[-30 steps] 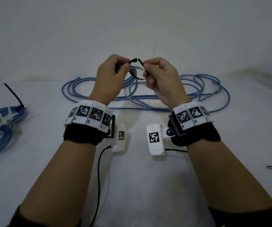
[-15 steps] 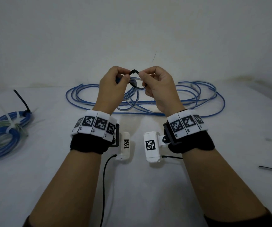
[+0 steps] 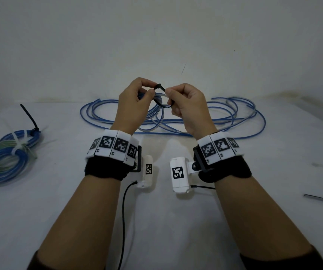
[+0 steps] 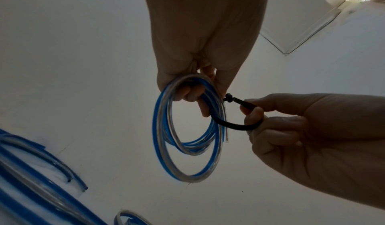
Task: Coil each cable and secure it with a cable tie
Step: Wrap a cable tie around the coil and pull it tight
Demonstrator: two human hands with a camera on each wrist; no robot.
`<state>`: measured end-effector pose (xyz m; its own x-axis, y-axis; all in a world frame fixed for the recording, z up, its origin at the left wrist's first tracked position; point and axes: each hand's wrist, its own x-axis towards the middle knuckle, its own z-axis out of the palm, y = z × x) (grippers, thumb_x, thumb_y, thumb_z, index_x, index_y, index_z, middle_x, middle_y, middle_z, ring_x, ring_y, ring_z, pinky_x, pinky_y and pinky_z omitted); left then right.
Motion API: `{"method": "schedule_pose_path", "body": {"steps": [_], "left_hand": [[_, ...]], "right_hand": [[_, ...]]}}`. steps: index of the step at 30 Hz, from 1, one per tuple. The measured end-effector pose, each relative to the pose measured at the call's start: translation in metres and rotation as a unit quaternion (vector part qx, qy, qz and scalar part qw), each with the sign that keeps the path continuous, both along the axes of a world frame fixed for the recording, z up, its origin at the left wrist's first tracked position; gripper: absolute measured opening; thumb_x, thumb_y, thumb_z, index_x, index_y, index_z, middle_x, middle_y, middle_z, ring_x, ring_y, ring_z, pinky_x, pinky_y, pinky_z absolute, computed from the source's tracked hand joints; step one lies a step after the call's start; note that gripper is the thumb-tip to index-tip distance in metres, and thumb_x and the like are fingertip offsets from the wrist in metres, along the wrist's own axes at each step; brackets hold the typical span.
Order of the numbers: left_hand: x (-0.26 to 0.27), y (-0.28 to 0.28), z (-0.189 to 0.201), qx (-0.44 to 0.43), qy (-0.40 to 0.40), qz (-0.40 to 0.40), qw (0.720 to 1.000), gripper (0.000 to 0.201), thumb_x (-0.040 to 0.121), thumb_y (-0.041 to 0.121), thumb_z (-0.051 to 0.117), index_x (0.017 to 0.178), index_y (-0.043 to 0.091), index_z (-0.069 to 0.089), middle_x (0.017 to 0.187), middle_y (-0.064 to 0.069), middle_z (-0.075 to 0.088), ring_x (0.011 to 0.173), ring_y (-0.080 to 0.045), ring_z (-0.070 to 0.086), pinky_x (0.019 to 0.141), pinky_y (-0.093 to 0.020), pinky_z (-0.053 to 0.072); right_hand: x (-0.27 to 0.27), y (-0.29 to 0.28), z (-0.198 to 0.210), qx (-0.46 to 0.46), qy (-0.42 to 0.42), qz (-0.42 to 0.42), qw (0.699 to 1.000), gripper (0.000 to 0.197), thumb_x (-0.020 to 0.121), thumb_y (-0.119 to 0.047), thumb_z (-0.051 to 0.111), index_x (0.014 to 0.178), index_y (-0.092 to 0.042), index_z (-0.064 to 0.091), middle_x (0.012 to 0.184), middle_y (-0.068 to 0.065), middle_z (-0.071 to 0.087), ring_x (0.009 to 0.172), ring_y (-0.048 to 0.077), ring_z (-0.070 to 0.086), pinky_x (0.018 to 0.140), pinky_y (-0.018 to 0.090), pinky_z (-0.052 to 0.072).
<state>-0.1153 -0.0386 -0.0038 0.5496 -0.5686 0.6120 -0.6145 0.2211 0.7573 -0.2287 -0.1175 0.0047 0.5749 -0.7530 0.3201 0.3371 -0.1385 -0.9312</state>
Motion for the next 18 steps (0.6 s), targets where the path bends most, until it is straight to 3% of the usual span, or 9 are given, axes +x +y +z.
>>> {"method": "schedule_pose_path", "body": {"steps": [5, 9, 16, 18], "left_hand": [[0.0016, -0.0017, -0.0022, 0.004, 0.000, 0.003, 1.000, 0.012, 0.091, 0.012, 0.053, 0.096, 0.020, 0.060, 0.066, 0.016, 0.064, 0.070, -0.012, 0.057, 0.064, -0.017, 0.043], [0.0007, -0.0011, -0.0023, -0.001, 0.004, 0.003, 1.000, 0.009, 0.091, 0.010, 0.054, 0.095, 0.015, 0.061, 0.062, 0.019, 0.062, 0.061, 0.005, 0.055, 0.061, -0.009, 0.040], [-0.0040, -0.0019, -0.0025, -0.012, -0.007, 0.006, 1.000, 0.007, 0.091, 0.004, 0.055, 0.095, 0.002, 0.060, 0.065, 0.013, 0.057, 0.056, 0.010, 0.054, 0.058, -0.004, 0.037], [-0.0035, -0.0030, -0.0036, -0.011, -0.013, 0.008, 1.000, 0.005, 0.090, 0.004, 0.055, 0.092, 0.005, 0.060, 0.070, 0.011, 0.058, 0.061, 0.008, 0.056, 0.060, -0.005, 0.038]], "right_hand": [[0.0017, -0.0008, -0.0011, 0.008, 0.006, 0.004, 1.000, 0.014, 0.089, -0.003, 0.059, 0.076, -0.006, 0.057, 0.062, 0.011, 0.052, 0.037, 0.005, 0.037, 0.041, 0.018, 0.030], [0.0035, 0.0006, -0.0028, 0.004, 0.009, 0.007, 1.000, 0.013, 0.089, -0.003, 0.059, 0.076, -0.006, 0.057, 0.061, 0.010, 0.052, 0.038, 0.006, 0.036, 0.041, 0.018, 0.030], [0.0047, -0.0007, -0.0036, 0.009, 0.008, 0.010, 1.000, 0.013, 0.089, -0.004, 0.058, 0.077, -0.006, 0.058, 0.062, 0.010, 0.053, 0.038, 0.005, 0.038, 0.042, 0.018, 0.031], [0.0055, -0.0005, -0.0046, 0.010, 0.010, 0.013, 1.000, 0.012, 0.090, -0.004, 0.057, 0.078, -0.005, 0.057, 0.062, 0.010, 0.053, 0.038, 0.005, 0.038, 0.042, 0.018, 0.030]]}}
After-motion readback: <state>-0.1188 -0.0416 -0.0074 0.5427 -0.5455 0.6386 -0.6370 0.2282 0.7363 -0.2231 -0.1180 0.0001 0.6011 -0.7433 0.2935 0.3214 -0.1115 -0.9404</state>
